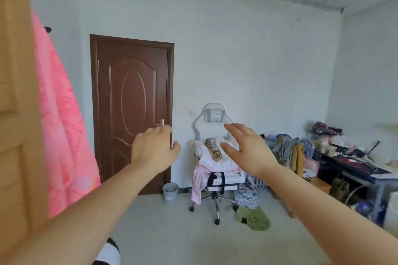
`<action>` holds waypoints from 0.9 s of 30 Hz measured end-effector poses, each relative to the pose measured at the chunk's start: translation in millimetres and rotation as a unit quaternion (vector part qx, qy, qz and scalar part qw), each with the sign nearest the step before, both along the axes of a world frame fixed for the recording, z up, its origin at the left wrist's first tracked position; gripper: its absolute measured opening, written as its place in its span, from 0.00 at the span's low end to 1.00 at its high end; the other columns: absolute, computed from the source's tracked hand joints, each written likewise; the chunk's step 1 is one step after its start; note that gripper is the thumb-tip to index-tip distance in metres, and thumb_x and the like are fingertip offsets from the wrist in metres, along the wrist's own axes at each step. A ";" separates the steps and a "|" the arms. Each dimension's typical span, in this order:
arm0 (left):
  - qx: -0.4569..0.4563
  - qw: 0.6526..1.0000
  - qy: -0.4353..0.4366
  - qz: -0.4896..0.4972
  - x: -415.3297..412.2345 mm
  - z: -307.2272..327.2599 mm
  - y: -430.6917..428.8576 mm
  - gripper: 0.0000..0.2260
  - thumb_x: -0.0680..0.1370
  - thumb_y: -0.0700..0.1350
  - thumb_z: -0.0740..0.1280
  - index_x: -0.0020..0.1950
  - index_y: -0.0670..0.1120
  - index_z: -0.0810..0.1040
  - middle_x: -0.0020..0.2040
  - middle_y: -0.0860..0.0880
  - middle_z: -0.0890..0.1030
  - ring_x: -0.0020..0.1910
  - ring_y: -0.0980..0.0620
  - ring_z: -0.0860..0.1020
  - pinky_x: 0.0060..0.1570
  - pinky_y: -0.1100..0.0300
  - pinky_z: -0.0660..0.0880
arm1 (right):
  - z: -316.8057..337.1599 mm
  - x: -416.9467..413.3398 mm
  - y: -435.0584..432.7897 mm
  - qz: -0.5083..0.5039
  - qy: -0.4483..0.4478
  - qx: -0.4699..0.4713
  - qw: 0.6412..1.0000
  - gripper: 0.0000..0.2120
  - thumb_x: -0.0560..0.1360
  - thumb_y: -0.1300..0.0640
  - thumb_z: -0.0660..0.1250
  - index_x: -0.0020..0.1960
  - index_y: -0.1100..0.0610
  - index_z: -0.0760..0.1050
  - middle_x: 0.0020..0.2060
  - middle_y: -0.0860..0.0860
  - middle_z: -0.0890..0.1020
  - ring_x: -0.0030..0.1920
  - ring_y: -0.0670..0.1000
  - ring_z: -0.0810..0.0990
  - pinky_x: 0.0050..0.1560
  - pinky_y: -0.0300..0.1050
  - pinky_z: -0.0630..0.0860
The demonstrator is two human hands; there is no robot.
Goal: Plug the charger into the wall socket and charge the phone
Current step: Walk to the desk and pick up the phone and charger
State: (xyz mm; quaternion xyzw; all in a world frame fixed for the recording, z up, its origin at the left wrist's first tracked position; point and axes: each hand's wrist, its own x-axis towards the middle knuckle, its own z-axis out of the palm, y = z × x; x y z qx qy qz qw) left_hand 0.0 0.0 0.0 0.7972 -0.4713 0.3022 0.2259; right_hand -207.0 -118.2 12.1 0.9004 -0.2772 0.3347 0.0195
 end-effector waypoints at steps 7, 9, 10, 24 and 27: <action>-0.023 0.999 -0.047 -0.009 105.8 15.5 -55.4 0.17 0.77 0.52 0.58 0.62 0.47 0.73 0.55 0.49 0.82 0.53 0.46 0.78 0.49 0.52 0.74 | 10.2 101.4 -63.9 -0.019 -0.019 -0.002 1.000 0.25 0.79 0.47 0.59 0.74 0.53 0.65 0.73 0.50 0.69 0.71 0.54 0.69 0.69 0.50 0.65; -0.024 0.999 -0.049 -0.001 129.3 17.8 -75.9 0.17 0.76 0.52 0.58 0.62 0.47 0.73 0.55 0.49 0.82 0.54 0.46 0.78 0.50 0.52 0.74 | 11.0 122.0 -87.2 -0.029 -0.019 -0.003 0.999 0.25 0.79 0.46 0.59 0.73 0.54 0.65 0.72 0.50 0.70 0.70 0.54 0.69 0.68 0.50 0.66; -0.020 0.999 -0.047 0.001 139.6 17.6 -87.5 0.17 0.76 0.52 0.59 0.62 0.47 0.73 0.56 0.49 0.82 0.54 0.46 0.78 0.50 0.52 0.75 | 10.3 132.0 -100.0 -0.033 -0.016 -0.002 0.999 0.25 0.79 0.46 0.59 0.73 0.54 0.65 0.72 0.50 0.70 0.70 0.54 0.70 0.68 0.50 0.66; -0.024 0.999 -0.043 0.006 233.6 12.4 -323.7 0.16 0.76 0.50 0.61 0.62 0.47 0.74 0.56 0.48 0.80 0.52 0.46 0.79 0.49 0.51 0.77 | 3.1 231.5 -343.3 -0.025 -0.007 -0.014 1.000 0.26 0.79 0.45 0.59 0.73 0.56 0.65 0.72 0.52 0.71 0.72 0.54 0.67 0.72 0.51 0.63; -0.023 0.999 -0.044 0.013 252.8 18.3 -380.8 0.17 0.76 0.50 0.61 0.62 0.47 0.73 0.56 0.48 0.80 0.52 0.46 0.78 0.49 0.51 0.76 | 8.8 249.4 -406.9 -0.024 -0.003 -0.011 1.000 0.25 0.79 0.45 0.58 0.73 0.55 0.65 0.72 0.52 0.71 0.72 0.53 0.67 0.71 0.49 0.63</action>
